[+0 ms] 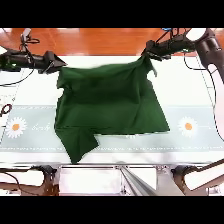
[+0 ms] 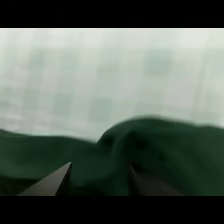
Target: Fold the shirts.
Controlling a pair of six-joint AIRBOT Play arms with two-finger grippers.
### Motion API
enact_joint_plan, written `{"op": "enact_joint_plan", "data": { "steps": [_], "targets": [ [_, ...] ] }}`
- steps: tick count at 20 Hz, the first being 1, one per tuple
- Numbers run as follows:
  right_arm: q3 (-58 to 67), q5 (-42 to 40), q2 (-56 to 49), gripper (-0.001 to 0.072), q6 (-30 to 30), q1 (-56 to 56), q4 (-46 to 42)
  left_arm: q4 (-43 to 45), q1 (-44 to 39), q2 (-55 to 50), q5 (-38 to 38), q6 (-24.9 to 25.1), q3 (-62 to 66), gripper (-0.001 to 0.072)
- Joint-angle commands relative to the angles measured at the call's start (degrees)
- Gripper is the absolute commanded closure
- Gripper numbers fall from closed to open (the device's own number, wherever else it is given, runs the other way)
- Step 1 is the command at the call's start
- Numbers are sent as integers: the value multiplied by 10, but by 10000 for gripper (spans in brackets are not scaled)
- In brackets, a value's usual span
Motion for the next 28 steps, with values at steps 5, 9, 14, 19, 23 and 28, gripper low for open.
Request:
{"op": "enact_joint_plan", "data": {
  "steps": [5, 9, 14, 19, 23, 28],
  "targets": [
    [13, 231, 35, 308, 42, -168, -130, 205, 113, 19, -199, -76, 7, 197],
    [-295, 75, 219, 308, 43, -243, -162, 204, 220, 173, -116, -70, -288, 198],
    [-634, -17, 400, 308, -156, -317, 171, 42, 348, 239, -90, 66, -549, 201],
    [-705, 34, 441, 308, -176, -318, 154, 64, 341, 230, -23, 48, -598, 200],
    [-707, 45, 441, 308, -175, -318, 149, 63, 306, 210, 7, 40, -597, 200],
    [-706, 42, 441, 308, -170, -328, 142, 45, 194, 176, 40, 42, -587, 464]
  ]
}}
